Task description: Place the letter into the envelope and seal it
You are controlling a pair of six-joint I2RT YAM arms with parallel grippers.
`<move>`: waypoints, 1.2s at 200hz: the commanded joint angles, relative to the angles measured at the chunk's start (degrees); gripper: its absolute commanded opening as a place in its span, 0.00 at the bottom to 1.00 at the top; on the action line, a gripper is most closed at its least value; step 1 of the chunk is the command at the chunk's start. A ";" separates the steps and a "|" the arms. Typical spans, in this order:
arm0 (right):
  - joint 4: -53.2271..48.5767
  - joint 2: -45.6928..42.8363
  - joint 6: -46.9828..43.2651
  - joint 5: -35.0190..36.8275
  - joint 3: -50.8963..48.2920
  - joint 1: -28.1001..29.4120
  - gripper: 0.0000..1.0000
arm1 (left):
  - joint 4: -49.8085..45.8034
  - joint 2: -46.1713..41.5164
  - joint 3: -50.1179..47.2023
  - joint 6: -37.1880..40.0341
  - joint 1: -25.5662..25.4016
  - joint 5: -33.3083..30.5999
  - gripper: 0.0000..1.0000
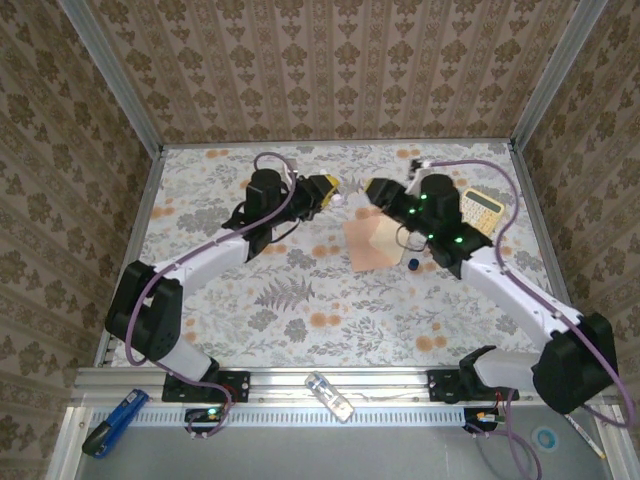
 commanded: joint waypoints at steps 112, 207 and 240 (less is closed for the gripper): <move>-19.88 1.76 -11.04 -9.98 4.61 -16.38 0.45 | -21.45 3.50 8.46 35.67 5.06 16.76 0.02; -22.74 15.42 -19.73 -11.79 8.73 -19.34 0.28 | -12.37 15.99 6.18 33.00 -0.79 12.65 0.02; -22.77 19.08 -20.97 -11.35 9.14 -20.14 0.24 | -8.44 20.29 6.39 30.49 -1.90 12.58 0.01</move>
